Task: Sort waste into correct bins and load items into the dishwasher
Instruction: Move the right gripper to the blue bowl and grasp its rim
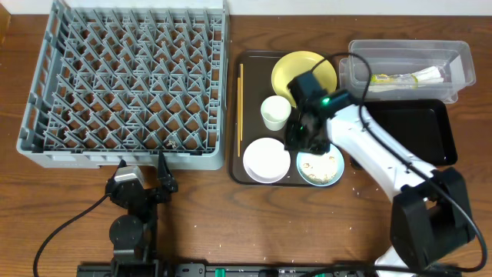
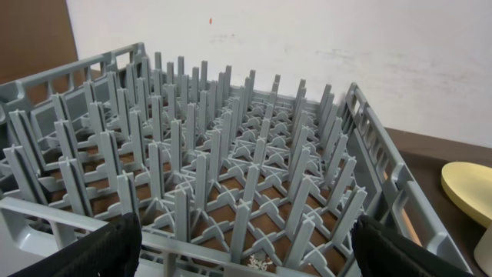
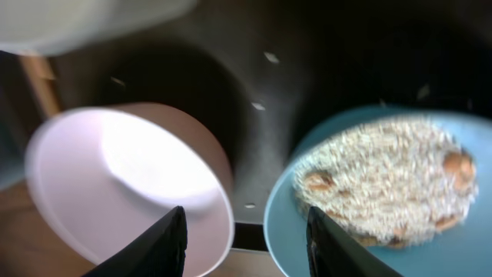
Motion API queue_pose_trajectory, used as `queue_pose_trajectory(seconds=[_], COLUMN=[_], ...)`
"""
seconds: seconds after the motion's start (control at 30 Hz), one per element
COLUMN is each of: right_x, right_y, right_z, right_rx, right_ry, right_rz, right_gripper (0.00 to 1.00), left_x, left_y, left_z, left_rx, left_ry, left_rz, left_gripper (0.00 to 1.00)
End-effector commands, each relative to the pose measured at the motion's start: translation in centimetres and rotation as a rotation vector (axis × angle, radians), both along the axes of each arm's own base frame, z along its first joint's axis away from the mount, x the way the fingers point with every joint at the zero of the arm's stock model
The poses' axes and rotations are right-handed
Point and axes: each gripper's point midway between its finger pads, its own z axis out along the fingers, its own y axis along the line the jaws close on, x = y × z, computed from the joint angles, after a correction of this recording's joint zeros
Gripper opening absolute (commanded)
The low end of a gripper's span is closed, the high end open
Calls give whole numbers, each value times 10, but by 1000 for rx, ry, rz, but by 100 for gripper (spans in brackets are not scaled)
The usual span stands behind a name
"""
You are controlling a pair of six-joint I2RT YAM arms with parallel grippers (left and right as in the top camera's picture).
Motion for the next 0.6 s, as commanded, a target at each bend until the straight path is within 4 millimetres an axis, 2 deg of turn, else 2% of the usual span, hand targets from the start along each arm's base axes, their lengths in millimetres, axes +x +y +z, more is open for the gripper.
queue_pose_trajectory(seconds=[0.0, 0.3, 0.57], right_x=[-5, -9, -9], right_y=[-9, -16, -16], right_z=[-11, -26, -27], right_rx=[-112, -147, -148], right_ry=[-23, -37, -38], right_rz=[-116, -150, -150], right_gripper=[48, 46, 45], left_x=[-1, -1, -1], left_y=[3, 3, 3], left_z=[-17, -17, -17], left_rx=[15, 15, 15], left_ry=[52, 52, 52], left_rz=[15, 15, 15], left_gripper=[89, 89, 89])
